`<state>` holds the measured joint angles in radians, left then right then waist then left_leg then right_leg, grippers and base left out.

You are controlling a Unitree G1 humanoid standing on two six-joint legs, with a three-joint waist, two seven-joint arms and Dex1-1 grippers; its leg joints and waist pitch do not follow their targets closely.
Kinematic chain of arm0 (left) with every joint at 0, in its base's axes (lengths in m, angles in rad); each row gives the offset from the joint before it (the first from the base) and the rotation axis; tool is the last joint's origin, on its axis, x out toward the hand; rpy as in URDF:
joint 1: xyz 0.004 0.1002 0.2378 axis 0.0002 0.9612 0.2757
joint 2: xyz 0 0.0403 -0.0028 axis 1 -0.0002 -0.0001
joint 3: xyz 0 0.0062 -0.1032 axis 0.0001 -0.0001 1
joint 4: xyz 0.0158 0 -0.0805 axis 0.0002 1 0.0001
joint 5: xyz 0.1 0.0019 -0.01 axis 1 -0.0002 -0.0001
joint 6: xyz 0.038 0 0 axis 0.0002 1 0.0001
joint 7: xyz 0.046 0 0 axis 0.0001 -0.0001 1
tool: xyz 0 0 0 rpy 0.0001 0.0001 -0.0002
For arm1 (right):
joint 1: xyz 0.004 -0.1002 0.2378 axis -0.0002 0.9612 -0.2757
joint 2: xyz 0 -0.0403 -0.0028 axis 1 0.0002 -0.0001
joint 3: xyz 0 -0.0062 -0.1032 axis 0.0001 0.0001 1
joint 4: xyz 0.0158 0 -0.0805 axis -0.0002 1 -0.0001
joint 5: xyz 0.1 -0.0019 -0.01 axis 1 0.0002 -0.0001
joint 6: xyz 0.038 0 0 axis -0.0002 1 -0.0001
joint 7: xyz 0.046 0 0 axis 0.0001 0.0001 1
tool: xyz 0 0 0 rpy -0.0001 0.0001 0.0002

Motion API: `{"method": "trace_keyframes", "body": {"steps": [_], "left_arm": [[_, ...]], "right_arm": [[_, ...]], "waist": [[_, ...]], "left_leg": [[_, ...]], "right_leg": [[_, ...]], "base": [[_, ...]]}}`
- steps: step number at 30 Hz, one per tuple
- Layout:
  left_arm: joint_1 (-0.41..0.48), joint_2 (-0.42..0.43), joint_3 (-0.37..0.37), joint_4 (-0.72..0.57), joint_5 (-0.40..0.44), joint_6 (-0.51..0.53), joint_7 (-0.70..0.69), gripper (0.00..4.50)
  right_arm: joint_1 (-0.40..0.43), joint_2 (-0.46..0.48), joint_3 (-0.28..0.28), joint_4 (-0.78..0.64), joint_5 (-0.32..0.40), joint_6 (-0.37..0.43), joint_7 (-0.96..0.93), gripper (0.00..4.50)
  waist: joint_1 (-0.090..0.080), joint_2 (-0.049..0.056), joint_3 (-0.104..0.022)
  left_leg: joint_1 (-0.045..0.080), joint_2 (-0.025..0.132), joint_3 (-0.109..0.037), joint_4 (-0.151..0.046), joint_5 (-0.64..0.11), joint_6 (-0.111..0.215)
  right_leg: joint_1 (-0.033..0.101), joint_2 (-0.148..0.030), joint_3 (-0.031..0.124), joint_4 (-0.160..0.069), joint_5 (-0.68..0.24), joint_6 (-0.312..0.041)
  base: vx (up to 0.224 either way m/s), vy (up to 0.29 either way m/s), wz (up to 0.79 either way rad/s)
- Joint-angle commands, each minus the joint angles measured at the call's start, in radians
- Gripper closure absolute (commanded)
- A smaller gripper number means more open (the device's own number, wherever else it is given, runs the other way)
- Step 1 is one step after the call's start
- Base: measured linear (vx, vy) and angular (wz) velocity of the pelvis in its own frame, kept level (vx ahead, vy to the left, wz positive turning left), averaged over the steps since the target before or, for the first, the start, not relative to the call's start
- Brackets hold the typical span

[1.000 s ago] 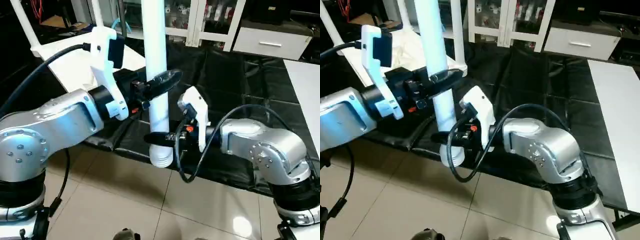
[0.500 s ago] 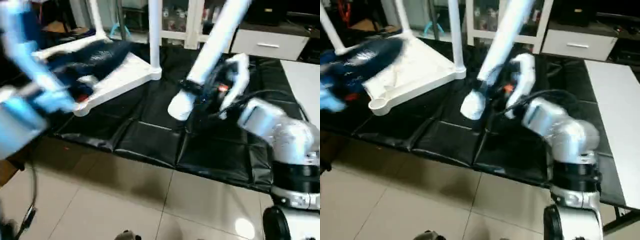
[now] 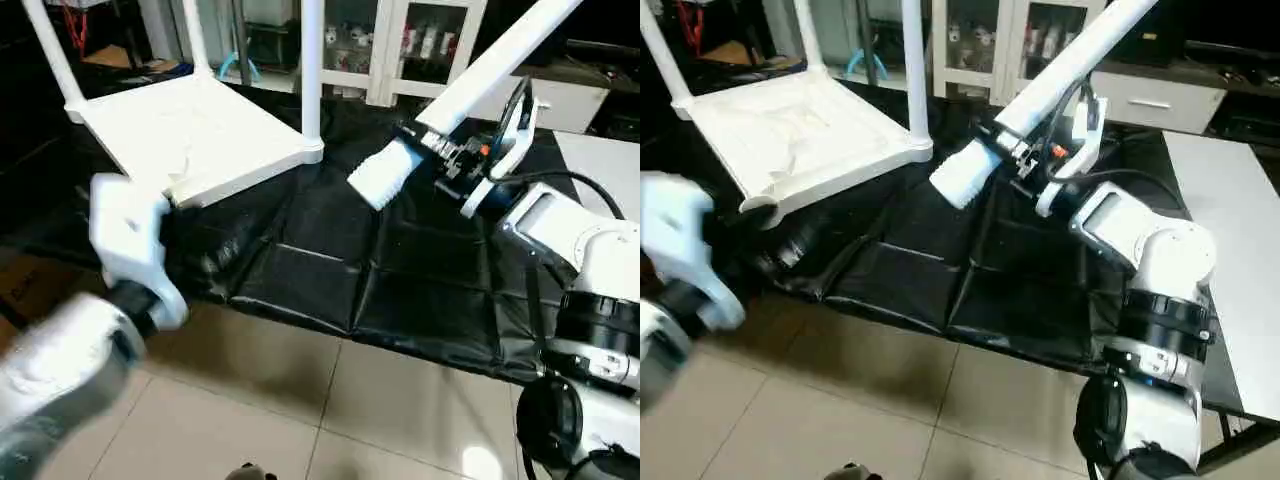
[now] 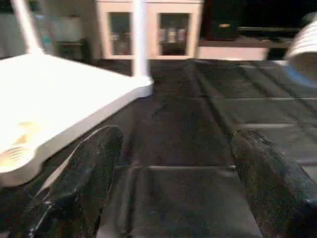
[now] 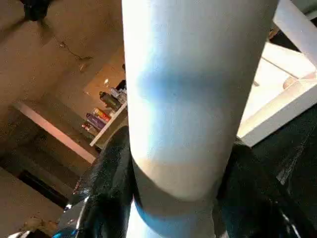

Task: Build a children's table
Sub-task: Pick table leg

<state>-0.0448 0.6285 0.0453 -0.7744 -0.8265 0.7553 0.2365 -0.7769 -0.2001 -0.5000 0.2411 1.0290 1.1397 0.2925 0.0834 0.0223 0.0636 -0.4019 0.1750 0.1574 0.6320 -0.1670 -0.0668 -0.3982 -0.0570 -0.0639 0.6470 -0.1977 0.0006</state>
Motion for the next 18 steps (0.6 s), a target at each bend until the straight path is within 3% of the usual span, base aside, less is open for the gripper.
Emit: {"method": "trace_keyframes", "body": {"steps": [1, 4, 5, 6, 7, 8, 9, 10, 11, 12, 13, 14, 15, 16, 17, 18], "left_arm": [[0.003, -0.008, -0.048, -0.014, 0.079, -0.02, 0.034, 0.61], [0.018, -0.035, -0.086, 0.01, 0.138, -0.058, 0.054, 0.61], [0.027, -0.036, -0.107, 0.029, 0.188, -0.083, 0.07, 0.61], [0.043, -0.038, -0.141, 0.062, 0.279, -0.129, 0.089, 0.61], [0.05, -0.046, -0.151, 0.075, 0.308, -0.144, 0.103, 0.61], [0.051, -0.047, -0.153, 0.077, 0.311, -0.145, 0.104, 0.61], [0.062, -0.093, -0.177, 0.121, 0.397, -0.192, 0.147, 0.61], [0.062, -0.093, -0.177, 0.121, 0.397, -0.192, 0.147, 0.61], [0.061, -0.11, -0.18, 0.137, 0.425, -0.207, 0.145, 0.61], [0.061, -0.11, -0.18, 0.137, 0.425, -0.207, 0.145, 0.61], [0.057, -0.127, -0.171, 0.147, 0.433, -0.212, 0.157, 0.61], [0.053, -0.143, -0.162, 0.159, 0.447, -0.228, 0.162, 0.61], [0.046, -0.154, -0.156, 0.169, 0.459, -0.241, 0.166, 0.61], [0.043, -0.162, -0.156, 0.178, 0.475, -0.256, 0.165, 0.61], [0.041, -0.161, -0.161, 0.188, 0.49, -0.268, 0.159, 0.61], [0.039, -0.151, -0.174, 0.203, 0.514, -0.279, 0.147, 0.61]], "right_arm": [[-0.008, -0.001, 0.01, -0.039, 0.012, 0.015, -0.015, 2.66], [0.021, -0.006, 0.057, -0.091, -0.039, -0.012, -0.02, 2.66], [0.058, -0.043, 0.159, -0.146, -0.163, -0.116, 0.011, 2.66], [0.108, -0.096, 0.306, -0.215, -0.335, -0.266, 0.044, 2.66], [0.13, -0.112, 0.356, -0.24, -0.397, -0.327, 0.052, 2.66], [0.132, -0.114, 0.363, -0.243, -0.405, -0.335, 0.053, 2.66], [0.193, -0.107, 0.453, -0.272, -0.569, -0.498, -0.026, 2.66], [0.193, -0.107, 0.453, -0.272, -0.569, -0.498, -0.026, 2.66], [0.226, -0.093, 0.472, -0.277, -0.639, -0.588, -0.069, 2.66], [0.226, -0.093, 0.472, -0.277, -0.639, -0.588, -0.069, 2.66], [0.245, -0.091, 0.479, -0.284, -0.658, -0.594, -0.099, 2.66], [0.268, -0.092, 0.495, -0.292, -0.693, -0.614, -0.139, 2.66], [0.293, -0.088, 0.506, -0.297, -0.716, -0.637, -0.159, 2.66], [0.312, -0.085, 0.516, -0.298, -0.734, -0.664, -0.166, 2.66], [0.326, -0.069, 0.508, -0.297, -0.736, -0.687, -0.173, 2.66], [0.345, -0.034, 0.479, -0.295, -0.723, -0.721, -0.179, 2.66]], "waist": [[-0.007, 0.001, -0.06], [-0.005, 0.0, -0.058], [-0.006, 0.0, -0.059], [0.001, -0.001, -0.057], [0.001, 0.0, -0.06], [0.001, -0.001, -0.059], [-0.001, -0.004, -0.064], [-0.001, -0.007, -0.065], [0.004, -0.003, -0.069], [0.007, -0.008, -0.071], [0.016, -0.012, -0.073], [0.021, -0.01, -0.073], [0.035, -0.013, -0.073], [0.041, -0.01, -0.071], [0.042, 0.002, -0.074], [0.036, 0.008, -0.078]], "left_leg": [[0.031, 0.033, -0.015, -0.084, -0.316, -0.093], [0.026, 0.034, -0.016, -0.085, -0.315, -0.086], [0.025, 0.033, -0.016, -0.085, -0.312, -0.086], [0.019, 0.039, -0.018, -0.087, -0.314, -0.091], [0.021, 0.036, -0.016, -0.085, -0.31, -0.096], [0.02, 0.036, -0.016, -0.086, -0.312, -0.095], [0.009, 0.033, -0.012, -0.081, -0.286, -0.074], [0.007, 0.03, -0.007, -0.078, -0.273, -0.058], [0.004, 0.028, -0.005, -0.069, -0.244, -0.014], [-0.003, 0.027, -0.004, -0.064, -0.221, 0.011], [-0.013, 0.025, -0.005, -0.042, -0.181, 0.064], [-0.018, 0.025, -0.01, -0.024, -0.164, 0.093], [-0.03, 0.031, -0.025, 0.021, -0.139, 0.136], [-0.046, 0.044, -0.049, 0.043, -0.131, 0.154], [-0.046, 0.047, -0.056, 0.041, -0.121, 0.158], [-0.033, 0.039, -0.049, 0.01, -0.113, 0.183]], "right_leg": [[0.015, -0.061, 0.045, -0.108, -0.46, 0.006], [0.015, -0.063, 0.044, -0.114, -0.471, 0.014], [0.017, -0.063, 0.044, -0.112, -0.469, 0.012], [0.017, -0.065, 0.042, -0.121, -0.473, 0.038], [0.017, -0.066, 0.046, -0.119, -0.477, 0.053], [0.016, -0.066, 0.046, -0.121, -0.486, 0.06], [0.02, -0.077, 0.053, -0.121, -0.488, 0.051], [0.021, -0.085, 0.058, -0.122, -0.496, 0.044], [0.027, -0.105, 0.071, -0.121, -0.508, 0.007], [0.032, -0.116, 0.078, -0.124, -0.502, -0.006], [0.043, -0.15, 0.1, -0.13, -0.489, -0.033], [0.047, -0.175, 0.116, -0.136, -0.487, -0.045], [0.052, -0.234, 0.153, -0.155, -0.52, -0.061], [0.061, -0.263, 0.17, -0.157, -0.522, -0.096], [0.063, -0.259, 0.163, -0.153, -0.505, -0.119], [0.05, -0.207, 0.129, -0.139, -0.453, -0.141]], "base": [[0.0, 0.0, 0.0], [0.0, 0.0, 0.0], [0.0, 0.0, 0.0], [0.0, 0.0, 0.0], [0.0, 0.0, 0.0], [0.0, 0.0, 0.0], [0.0, 0.0, 0.0], [0.0, 0.0, 0.0], [0.0, 0.0, 0.0], [0.0, 0.0, 0.0], [0.0, 0.0, 0.0], [0.008, 0.052, 0.01], [0.01, 0.097, 0.01], [0.01, 0.097, 0.01], [0.016, 0.155, -0.04], [0.014, 0.191, -0.01]]}}
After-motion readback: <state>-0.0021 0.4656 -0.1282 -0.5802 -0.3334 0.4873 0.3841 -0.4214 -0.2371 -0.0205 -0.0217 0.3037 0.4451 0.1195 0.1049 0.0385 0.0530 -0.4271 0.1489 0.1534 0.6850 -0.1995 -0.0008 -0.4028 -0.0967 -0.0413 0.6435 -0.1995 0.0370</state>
